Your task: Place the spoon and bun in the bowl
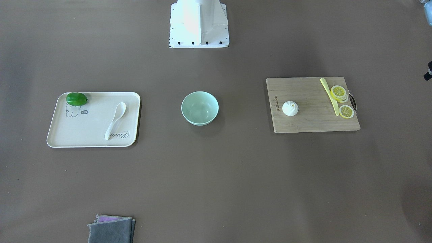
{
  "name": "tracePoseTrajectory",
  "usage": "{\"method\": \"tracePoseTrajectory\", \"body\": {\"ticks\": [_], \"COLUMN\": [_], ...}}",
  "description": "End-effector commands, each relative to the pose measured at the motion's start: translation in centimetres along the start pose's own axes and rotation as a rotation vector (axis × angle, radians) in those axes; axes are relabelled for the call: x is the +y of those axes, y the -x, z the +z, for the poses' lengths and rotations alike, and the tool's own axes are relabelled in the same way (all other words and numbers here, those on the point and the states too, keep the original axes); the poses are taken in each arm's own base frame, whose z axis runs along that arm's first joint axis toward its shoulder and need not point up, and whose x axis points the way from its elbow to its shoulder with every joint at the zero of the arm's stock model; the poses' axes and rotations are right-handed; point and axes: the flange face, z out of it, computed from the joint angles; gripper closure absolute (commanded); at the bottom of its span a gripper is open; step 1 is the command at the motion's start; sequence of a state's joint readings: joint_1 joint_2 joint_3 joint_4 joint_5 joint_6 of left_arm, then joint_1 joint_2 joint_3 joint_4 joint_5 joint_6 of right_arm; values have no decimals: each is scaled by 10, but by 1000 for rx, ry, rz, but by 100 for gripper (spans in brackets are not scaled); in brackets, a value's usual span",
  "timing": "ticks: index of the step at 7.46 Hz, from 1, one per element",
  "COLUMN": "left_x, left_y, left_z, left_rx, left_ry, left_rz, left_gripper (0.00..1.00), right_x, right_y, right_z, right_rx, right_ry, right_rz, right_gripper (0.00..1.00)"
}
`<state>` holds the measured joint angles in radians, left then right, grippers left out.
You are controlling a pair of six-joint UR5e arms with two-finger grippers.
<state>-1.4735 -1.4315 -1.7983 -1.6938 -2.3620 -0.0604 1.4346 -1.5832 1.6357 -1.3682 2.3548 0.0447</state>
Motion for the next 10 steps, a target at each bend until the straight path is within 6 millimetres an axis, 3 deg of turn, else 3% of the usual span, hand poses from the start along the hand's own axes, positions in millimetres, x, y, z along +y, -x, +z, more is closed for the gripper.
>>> {"method": "tracePoseTrajectory", "body": {"ticks": [1, 3, 5, 7, 8, 10], "left_x": [1, -1, -22, -29, -47, -55], "left_y": [-1, -2, -29, -47, -72, -122], "left_z": [-1, 0, -15, -8, -10, 24], "left_rx": [2, 6, 110, 117, 128, 80], "left_ry": [-6, -5, -35, -27, -37, -67], "left_rz": [3, 6, 30, 33, -18, -10], "left_gripper": [2, 2, 2, 2, 2, 2], "right_x": [5, 12, 12, 10, 8, 4], "right_y": [1, 2, 8, 16, 19, 31], "right_z": [2, 5, 6, 9, 11, 19], "right_rx": [-22, -28, -37, -51, -52, -59], "right_ry": [-8, -28, -37, -40, -49, -32], "right_rz": [-9, -38, -66, -93, -103, -77], "right_gripper": [0, 0, 0, 0, 0, 0]}}
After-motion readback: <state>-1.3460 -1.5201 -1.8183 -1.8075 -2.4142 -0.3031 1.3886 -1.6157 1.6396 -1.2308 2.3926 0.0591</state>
